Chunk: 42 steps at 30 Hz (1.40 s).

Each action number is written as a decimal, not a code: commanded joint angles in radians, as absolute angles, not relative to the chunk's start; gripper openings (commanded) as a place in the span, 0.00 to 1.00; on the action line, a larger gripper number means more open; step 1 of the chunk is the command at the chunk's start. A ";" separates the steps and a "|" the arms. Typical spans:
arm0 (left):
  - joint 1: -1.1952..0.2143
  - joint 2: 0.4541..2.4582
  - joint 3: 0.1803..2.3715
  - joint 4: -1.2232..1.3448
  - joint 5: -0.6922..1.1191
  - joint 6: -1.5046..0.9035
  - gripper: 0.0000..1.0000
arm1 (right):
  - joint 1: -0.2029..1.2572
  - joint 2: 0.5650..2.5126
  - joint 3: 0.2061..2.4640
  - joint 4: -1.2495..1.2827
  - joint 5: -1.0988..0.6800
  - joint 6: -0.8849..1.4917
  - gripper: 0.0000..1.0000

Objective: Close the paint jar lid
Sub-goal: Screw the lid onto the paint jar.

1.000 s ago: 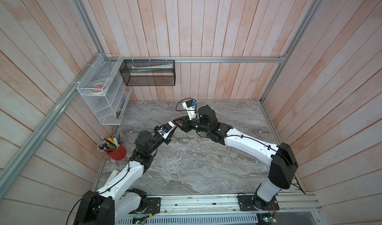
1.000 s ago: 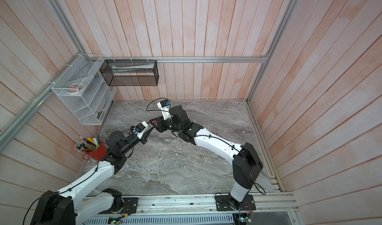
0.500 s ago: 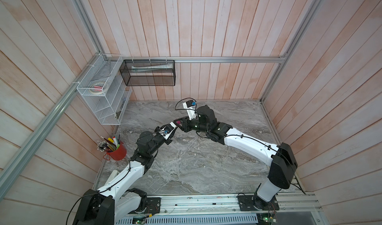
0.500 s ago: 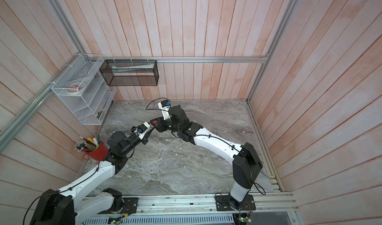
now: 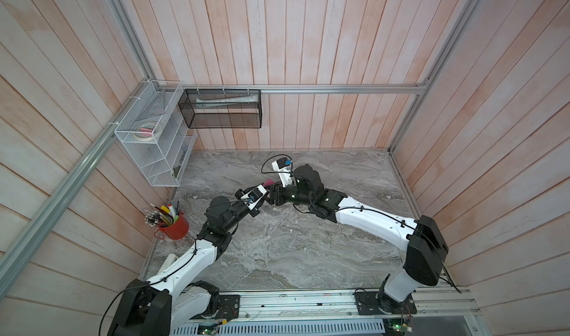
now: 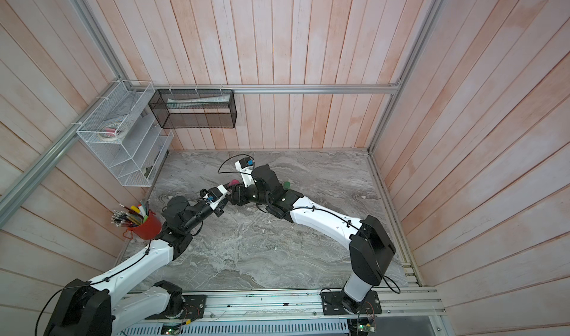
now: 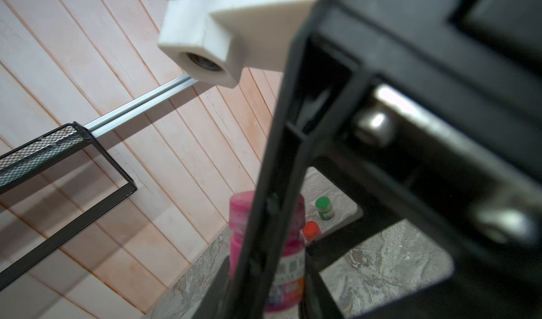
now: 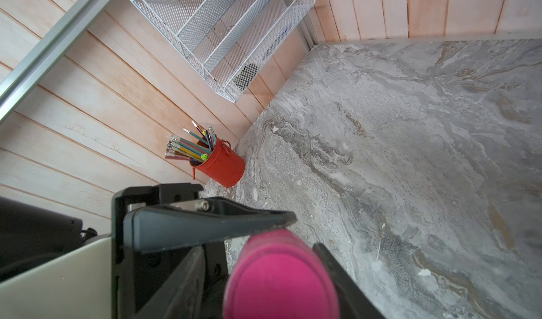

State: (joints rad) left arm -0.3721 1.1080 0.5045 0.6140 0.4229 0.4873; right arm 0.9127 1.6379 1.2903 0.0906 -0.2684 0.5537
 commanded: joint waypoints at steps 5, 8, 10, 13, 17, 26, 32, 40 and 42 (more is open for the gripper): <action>-0.368 1.127 0.538 0.697 0.496 0.446 0.33 | 0.942 1.516 1.137 0.117 -0.312 0.517 0.64; -0.355 1.145 0.544 0.702 0.515 0.421 0.33 | 0.935 1.443 1.068 0.146 -0.307 0.494 0.66; -0.349 1.156 0.546 0.706 0.533 0.408 0.33 | 0.928 1.397 1.037 0.149 -0.308 0.470 0.66; -0.345 1.168 0.548 0.708 0.544 0.395 0.33 | 0.916 1.334 1.002 0.128 -0.306 0.431 0.66; -0.338 1.176 0.550 0.710 0.575 0.382 0.33 | 0.904 1.247 0.970 0.059 -0.309 0.341 0.66; -0.318 1.218 0.594 0.720 1.012 0.292 0.33 | 0.796 1.057 0.957 -0.104 -0.277 -0.026 0.63; -0.318 1.292 0.632 0.825 1.261 0.132 0.33 | 0.714 1.056 0.982 -0.050 -0.505 -0.145 0.61; -0.321 1.298 0.644 0.795 1.291 0.132 0.34 | 0.707 1.202 1.065 -0.054 -0.679 -0.148 0.53; -0.321 1.299 0.647 0.790 1.286 0.135 0.34 | 0.709 1.206 1.064 -0.033 -0.684 -0.142 0.53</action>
State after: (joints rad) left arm -0.3214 1.2903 0.6186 0.7845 1.2533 0.1520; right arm 0.7097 1.2079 1.0328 -0.0528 -0.6064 -0.1314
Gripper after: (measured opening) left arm 0.336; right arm 0.529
